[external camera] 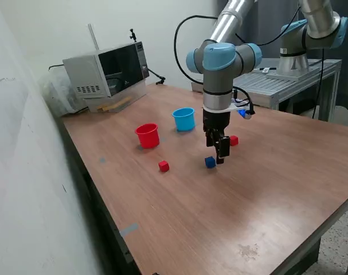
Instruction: Place red objects in the red bin, and blue objects in the blue bin.
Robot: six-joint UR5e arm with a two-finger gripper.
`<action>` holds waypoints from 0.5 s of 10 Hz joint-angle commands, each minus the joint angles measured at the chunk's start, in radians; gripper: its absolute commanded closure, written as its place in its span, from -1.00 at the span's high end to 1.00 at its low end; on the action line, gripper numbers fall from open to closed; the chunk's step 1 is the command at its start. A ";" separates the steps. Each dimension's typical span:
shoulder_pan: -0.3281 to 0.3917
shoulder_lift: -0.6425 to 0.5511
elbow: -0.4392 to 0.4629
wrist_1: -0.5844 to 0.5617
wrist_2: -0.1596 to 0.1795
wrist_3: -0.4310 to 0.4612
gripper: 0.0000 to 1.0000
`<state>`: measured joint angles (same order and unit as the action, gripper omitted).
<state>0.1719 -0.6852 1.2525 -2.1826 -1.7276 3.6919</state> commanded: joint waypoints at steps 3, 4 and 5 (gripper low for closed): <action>-0.009 0.022 -0.022 -0.029 0.000 -0.013 1.00; -0.017 0.027 -0.022 -0.031 0.000 -0.016 1.00; -0.028 0.030 -0.015 -0.039 0.000 -0.023 1.00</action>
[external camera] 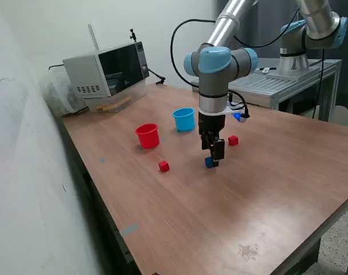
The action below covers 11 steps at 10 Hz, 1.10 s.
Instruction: Place red objects in the red bin, and blue objects in the blue bin.
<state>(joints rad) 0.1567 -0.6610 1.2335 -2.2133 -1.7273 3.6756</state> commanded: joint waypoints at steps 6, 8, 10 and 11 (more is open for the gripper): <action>-0.037 0.009 0.012 -0.022 0.011 -0.064 -1.00; -0.036 0.008 0.012 -0.017 0.014 -0.109 -1.00; -0.032 0.008 0.012 -0.011 0.017 -0.127 -1.00; -0.031 0.006 0.012 -0.011 0.017 -0.127 -1.00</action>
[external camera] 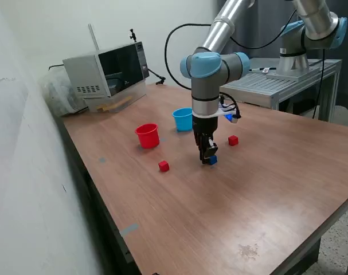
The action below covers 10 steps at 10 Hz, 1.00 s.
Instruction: Place red objects in the red bin, and blue objects in the blue bin.
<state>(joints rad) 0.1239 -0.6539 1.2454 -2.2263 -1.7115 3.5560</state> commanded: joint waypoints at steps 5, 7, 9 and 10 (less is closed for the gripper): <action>0.003 -0.007 -0.001 0.000 0.001 -0.012 1.00; 0.003 -0.006 0.000 0.000 0.001 -0.019 1.00; 0.002 -0.007 0.009 -0.001 0.001 -0.037 1.00; 0.000 -0.007 0.012 -0.001 0.001 -0.063 1.00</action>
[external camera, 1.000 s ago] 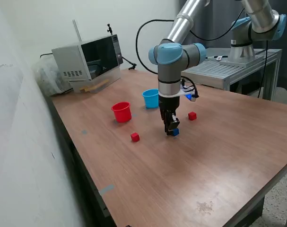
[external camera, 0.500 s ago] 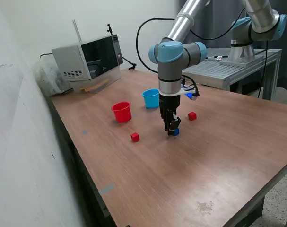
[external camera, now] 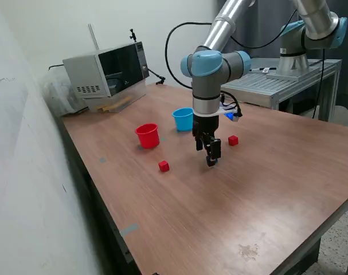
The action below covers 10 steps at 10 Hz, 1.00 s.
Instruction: Place red objects in the red bin, and blue objects in the blue bin.
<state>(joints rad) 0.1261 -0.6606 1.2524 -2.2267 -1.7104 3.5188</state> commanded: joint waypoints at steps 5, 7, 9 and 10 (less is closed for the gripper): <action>-0.005 -0.010 0.030 -0.002 0.008 -0.118 1.00; -0.005 -0.025 0.047 -0.002 0.029 -0.167 1.00; -0.005 -0.040 0.070 -0.002 0.032 -0.187 1.00; -0.005 -0.053 0.082 -0.002 0.040 -0.198 1.00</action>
<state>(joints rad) 0.1210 -0.6978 1.3165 -2.2289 -1.6789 3.3383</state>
